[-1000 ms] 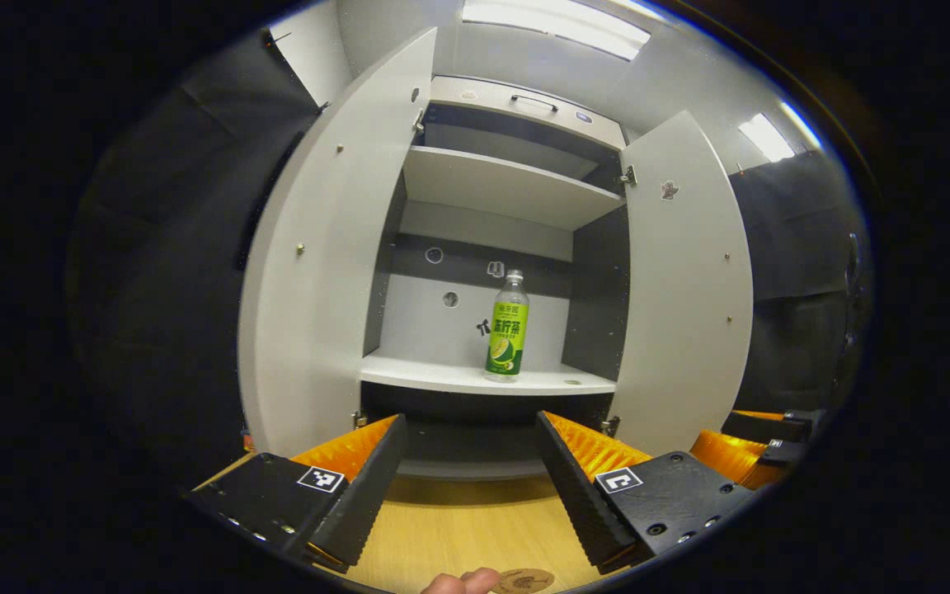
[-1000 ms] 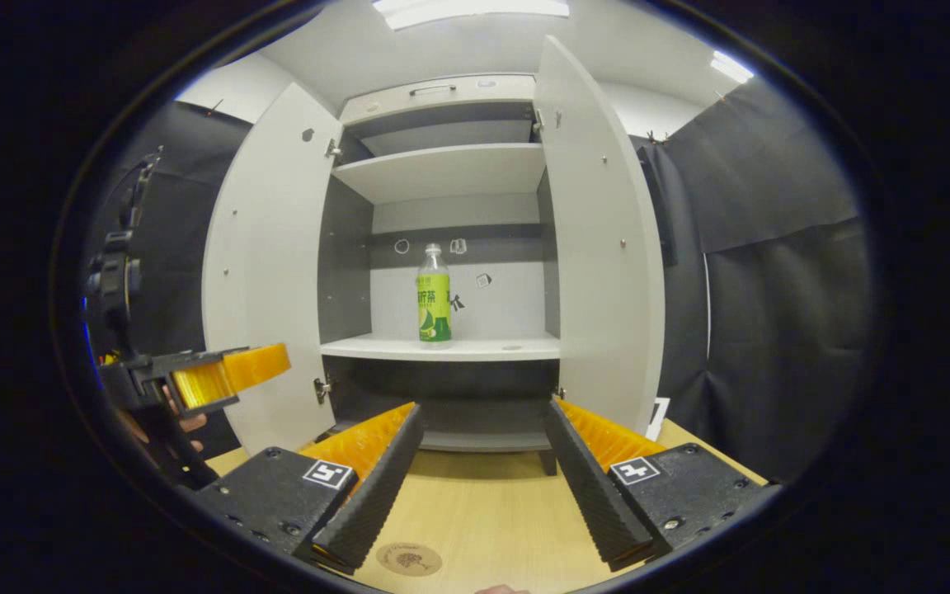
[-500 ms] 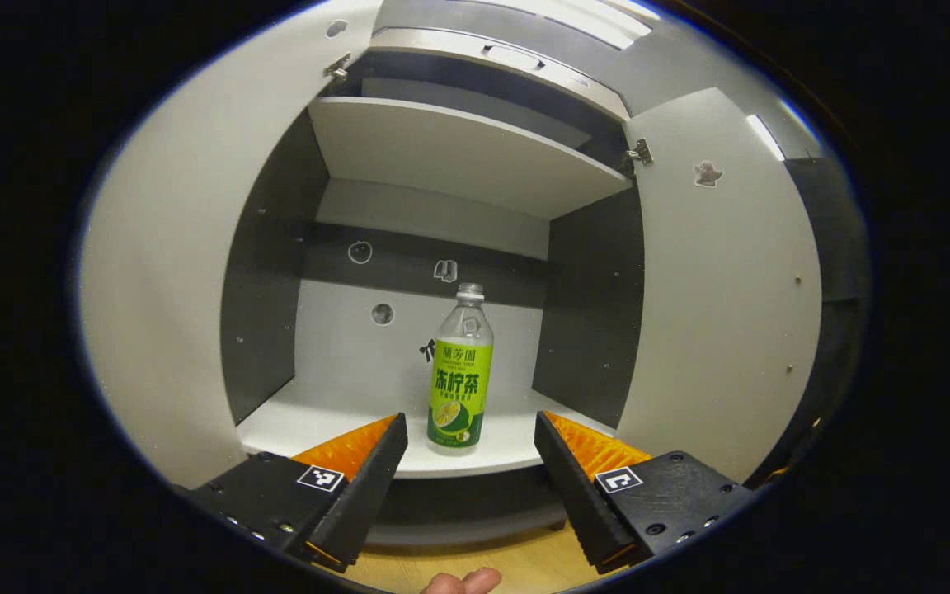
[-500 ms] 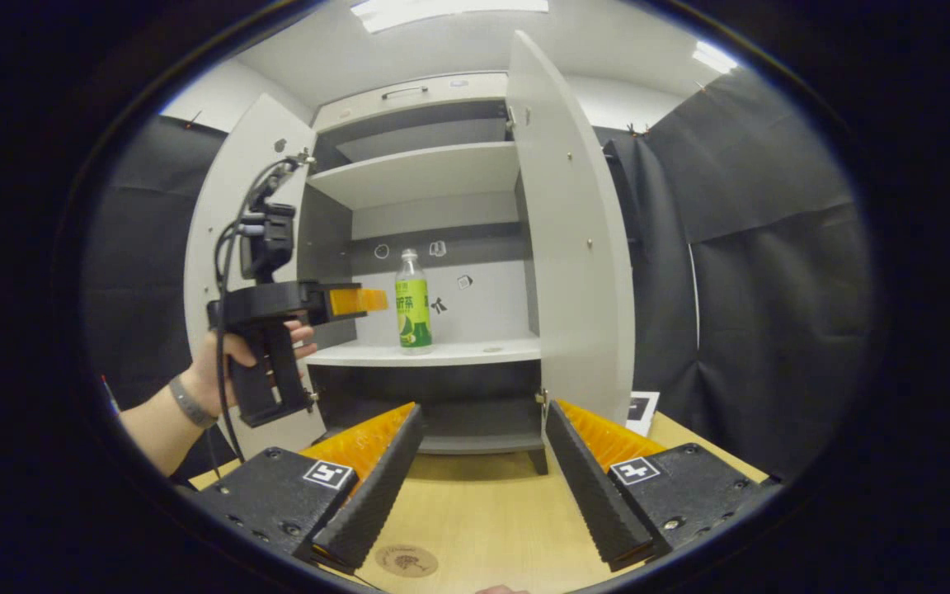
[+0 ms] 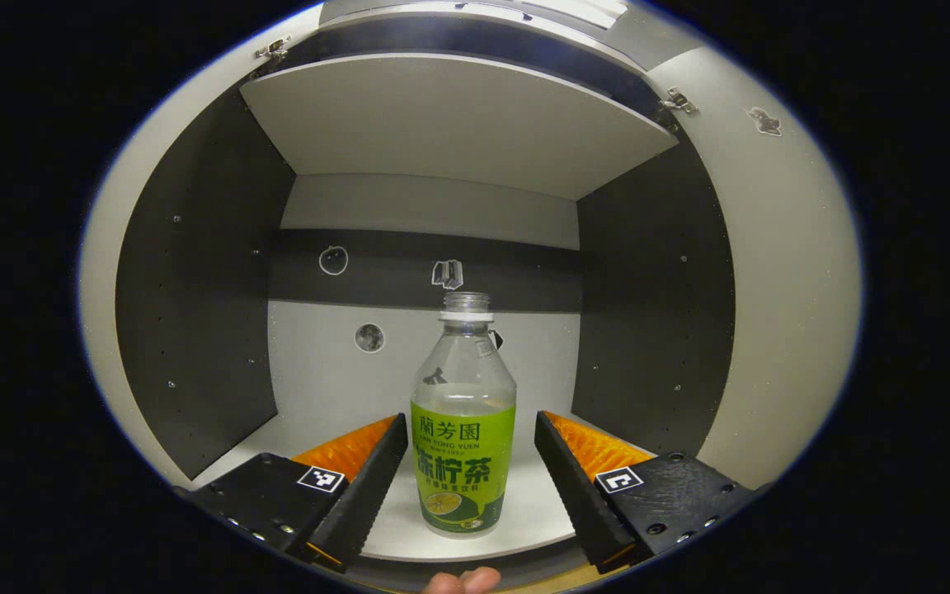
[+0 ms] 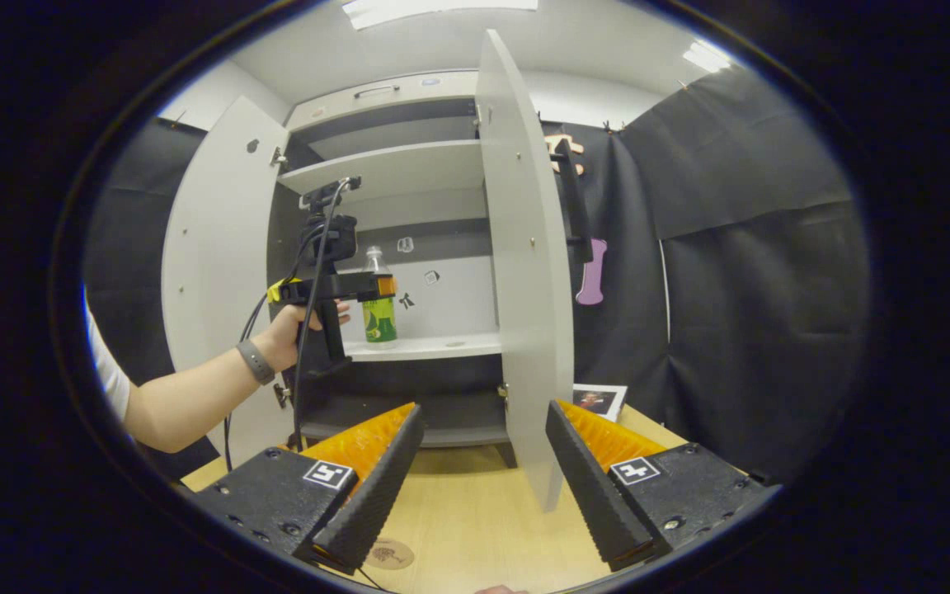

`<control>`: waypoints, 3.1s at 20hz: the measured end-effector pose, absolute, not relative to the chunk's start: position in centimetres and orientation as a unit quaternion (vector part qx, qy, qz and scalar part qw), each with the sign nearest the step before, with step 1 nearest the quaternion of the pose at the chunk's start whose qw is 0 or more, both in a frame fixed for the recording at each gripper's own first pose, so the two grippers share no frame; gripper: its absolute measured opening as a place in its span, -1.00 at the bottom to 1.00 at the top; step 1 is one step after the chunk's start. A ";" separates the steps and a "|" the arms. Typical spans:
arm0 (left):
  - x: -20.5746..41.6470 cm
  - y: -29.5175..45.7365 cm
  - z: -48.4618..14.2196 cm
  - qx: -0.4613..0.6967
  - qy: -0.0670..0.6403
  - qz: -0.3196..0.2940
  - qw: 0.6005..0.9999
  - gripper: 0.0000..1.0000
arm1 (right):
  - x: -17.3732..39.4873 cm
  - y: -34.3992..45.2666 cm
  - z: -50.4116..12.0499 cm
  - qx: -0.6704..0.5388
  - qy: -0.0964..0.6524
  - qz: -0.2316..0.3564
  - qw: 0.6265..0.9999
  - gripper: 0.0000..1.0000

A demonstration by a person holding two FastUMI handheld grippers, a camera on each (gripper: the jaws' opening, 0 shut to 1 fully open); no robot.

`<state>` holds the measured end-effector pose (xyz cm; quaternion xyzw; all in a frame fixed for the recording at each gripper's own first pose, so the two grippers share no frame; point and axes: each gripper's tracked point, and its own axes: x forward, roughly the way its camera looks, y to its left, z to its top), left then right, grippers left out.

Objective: Grasp the bottle in the cabinet with the left hand and place it on the coaster, then close the right door with the right hand and the left door with the left hand.

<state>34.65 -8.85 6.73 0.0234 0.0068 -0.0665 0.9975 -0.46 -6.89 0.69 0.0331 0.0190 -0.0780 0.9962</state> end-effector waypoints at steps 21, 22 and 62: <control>26.5 -8.4 10.4 0.028 -0.018 -0.089 0.995 0.36 | -0.9 -5.5 2.8 0.028 -0.005 -0.053 0.998 0.89; 24.9 -8.4 10.1 0.027 -0.020 -0.095 0.995 0.36 | -0.9 -5.3 3.1 0.031 -0.008 -0.048 0.998 0.89; 0.7 -11.0 -20.5 0.050 0.067 -0.129 0.988 0.46 | -1.0 -3.3 3.6 -0.008 0.017 -0.051 0.999 0.87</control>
